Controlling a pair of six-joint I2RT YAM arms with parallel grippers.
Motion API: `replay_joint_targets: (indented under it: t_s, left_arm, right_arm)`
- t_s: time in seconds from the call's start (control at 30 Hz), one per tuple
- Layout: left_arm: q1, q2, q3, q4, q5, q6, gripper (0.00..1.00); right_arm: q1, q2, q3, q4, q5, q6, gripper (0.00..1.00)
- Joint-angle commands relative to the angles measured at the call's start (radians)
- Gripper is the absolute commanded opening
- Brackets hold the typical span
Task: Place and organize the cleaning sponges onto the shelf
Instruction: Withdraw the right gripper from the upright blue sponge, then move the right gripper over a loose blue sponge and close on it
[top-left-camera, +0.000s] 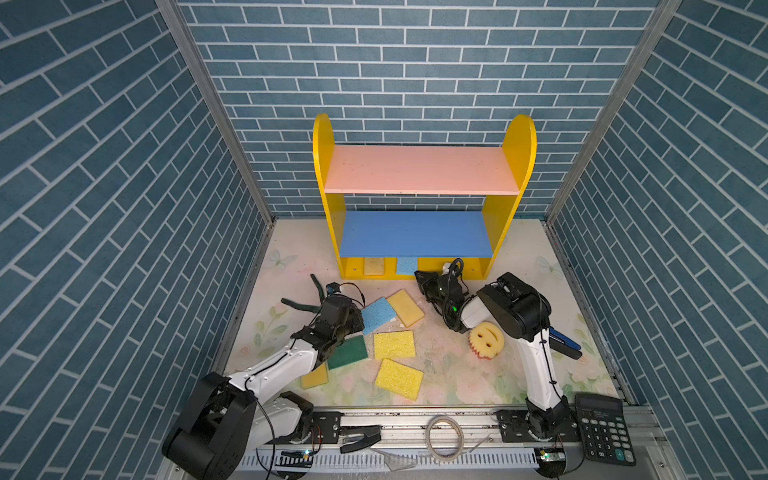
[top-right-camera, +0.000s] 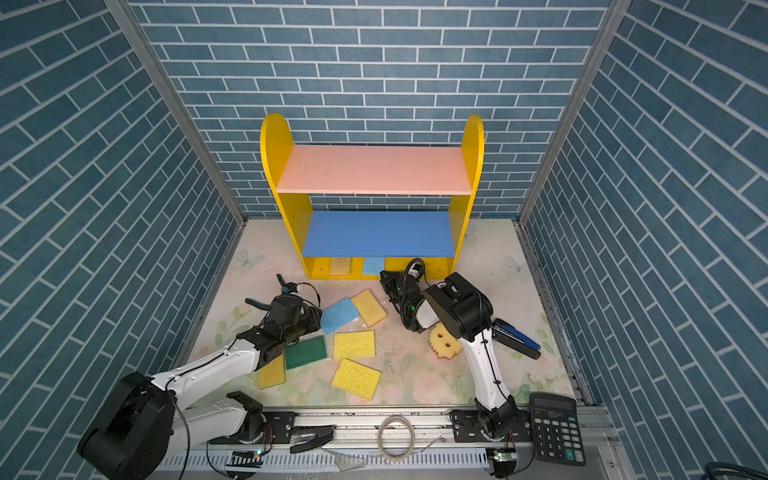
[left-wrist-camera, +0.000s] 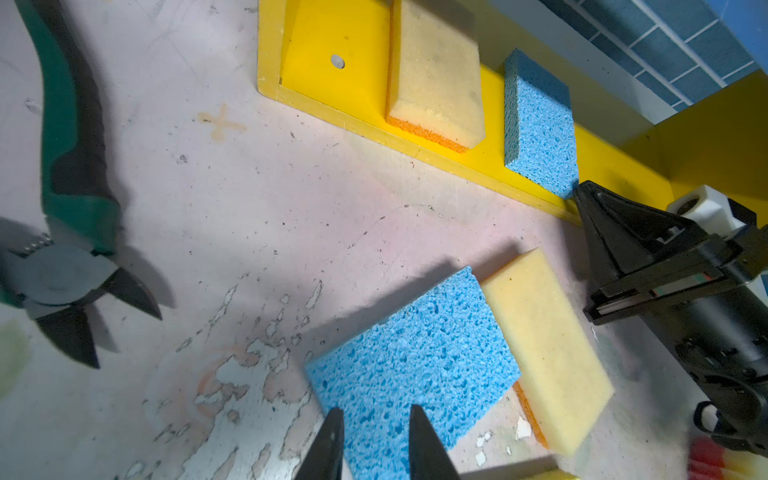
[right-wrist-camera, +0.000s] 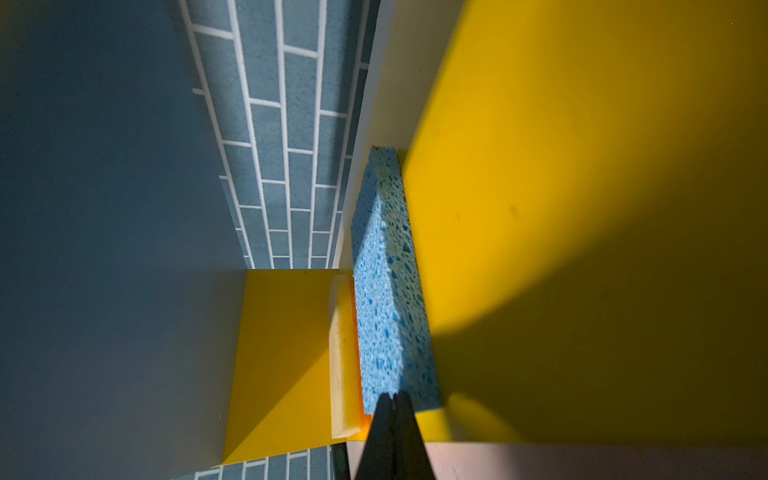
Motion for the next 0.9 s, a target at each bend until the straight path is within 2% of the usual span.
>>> replay_joint_targets:
  t_s: [0.0, 0.33, 0.53, 0.63, 0.87]
  left_arm:
    - [0.005, 0.016, -0.001, -0.008, -0.011, 0.015, 0.29]
    - [0.005, 0.034, 0.007, 0.002, 0.001, 0.014, 0.29]
    - [0.005, 0.024, 0.005, -0.007, 0.002, 0.015, 0.29]
    - [0.005, 0.018, 0.009, -0.013, 0.002, 0.017, 0.3]
    - [0.009, 0.03, 0.055, -0.087, -0.026, 0.076, 0.47]
  right_arm:
    - [-0.006, 0.058, -0.058, -0.228, 0.061, -0.042, 0.0]
    - [-0.006, 0.01, -0.083, -0.253, 0.054, -0.088, 0.0]
    - [-0.006, -0.026, -0.166, -0.24, 0.063, -0.086, 0.0]
    - [-0.006, -0.111, -0.217, -0.307, 0.059, -0.107, 0.0]
    - [-0.003, -0.324, -0.321, -0.53, 0.053, -0.274, 0.0]
